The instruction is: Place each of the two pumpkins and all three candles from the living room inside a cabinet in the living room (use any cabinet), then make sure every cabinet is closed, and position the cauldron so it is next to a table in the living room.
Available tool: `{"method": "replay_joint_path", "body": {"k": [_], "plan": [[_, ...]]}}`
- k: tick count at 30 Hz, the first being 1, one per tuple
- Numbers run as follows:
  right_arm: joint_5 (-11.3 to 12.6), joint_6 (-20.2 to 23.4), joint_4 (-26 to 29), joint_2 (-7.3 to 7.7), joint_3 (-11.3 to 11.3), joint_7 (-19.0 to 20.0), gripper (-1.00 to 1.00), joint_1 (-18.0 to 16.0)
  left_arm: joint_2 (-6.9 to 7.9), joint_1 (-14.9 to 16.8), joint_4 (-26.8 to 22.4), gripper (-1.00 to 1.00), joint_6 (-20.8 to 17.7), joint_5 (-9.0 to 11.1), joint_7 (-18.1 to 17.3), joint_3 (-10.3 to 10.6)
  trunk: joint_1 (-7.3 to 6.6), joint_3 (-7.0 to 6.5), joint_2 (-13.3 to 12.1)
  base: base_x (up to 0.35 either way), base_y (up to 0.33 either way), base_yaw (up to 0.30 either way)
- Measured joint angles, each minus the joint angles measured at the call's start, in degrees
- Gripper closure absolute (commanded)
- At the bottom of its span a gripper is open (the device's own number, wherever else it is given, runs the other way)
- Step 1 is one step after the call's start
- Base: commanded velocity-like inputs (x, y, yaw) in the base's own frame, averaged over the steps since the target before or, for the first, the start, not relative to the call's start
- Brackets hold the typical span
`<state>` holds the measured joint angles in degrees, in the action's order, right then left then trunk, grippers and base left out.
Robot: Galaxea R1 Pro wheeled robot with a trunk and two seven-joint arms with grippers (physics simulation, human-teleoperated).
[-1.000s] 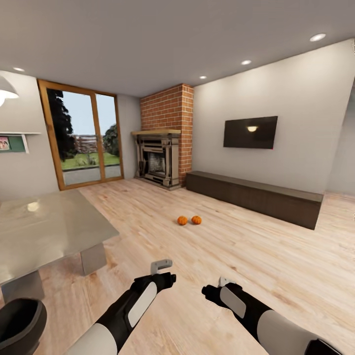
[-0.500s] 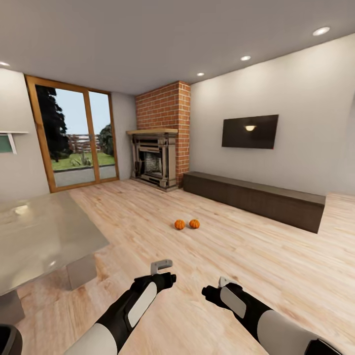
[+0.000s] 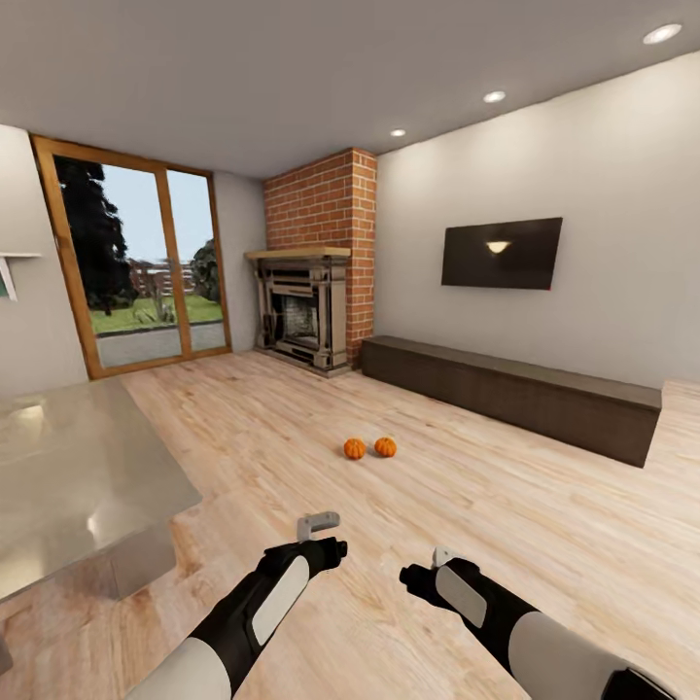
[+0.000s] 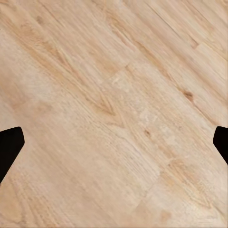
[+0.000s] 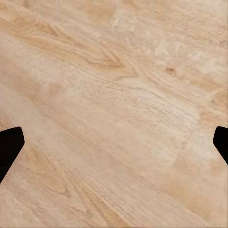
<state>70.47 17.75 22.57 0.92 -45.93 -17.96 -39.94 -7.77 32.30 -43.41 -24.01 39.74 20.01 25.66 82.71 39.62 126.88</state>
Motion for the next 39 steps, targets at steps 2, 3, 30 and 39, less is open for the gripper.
{"method": "replay_joint_path", "body": {"k": [2, 3, 30, 39], "plan": [[-0.01, 0.68, -0.65, 0.15, 0.02, 0.02, -1.00, 0.00, 0.05, 0.00, 0.18, -1.00, 0.00, 0.00, 0.00, -0.07, 0.00, 0.16, 0.00, 0.334, 0.000, 0.000], [-0.01, 1.11, -1.03, 0.18, 0.04, 0.02, -1.00, 0.00, 0.22, 0.01, 0.51, -1.00, -0.01, -0.01, 0.00, -0.12, 0.00, 0.24, 0.00, 0.334, -0.016, 0.000], [-0.40, 2.37, -1.60, 0.27, -0.11, 0.25, -1.00, -0.01, 1.82, 0.09, 2.02, -1.00, 0.01, 0.08, 0.07, 0.26, 0.01, 2.61, 0.00, 0.280, -0.186, 0.008], [-0.29, 2.26, -1.48, 0.28, -0.09, 0.19, -1.00, -0.01, 1.85, 0.09, 2.02, -1.00, 0.01, 0.09, 0.03, 0.04, 0.01, 2.65, 0.00, 0.269, -0.204, 0.001]]}}
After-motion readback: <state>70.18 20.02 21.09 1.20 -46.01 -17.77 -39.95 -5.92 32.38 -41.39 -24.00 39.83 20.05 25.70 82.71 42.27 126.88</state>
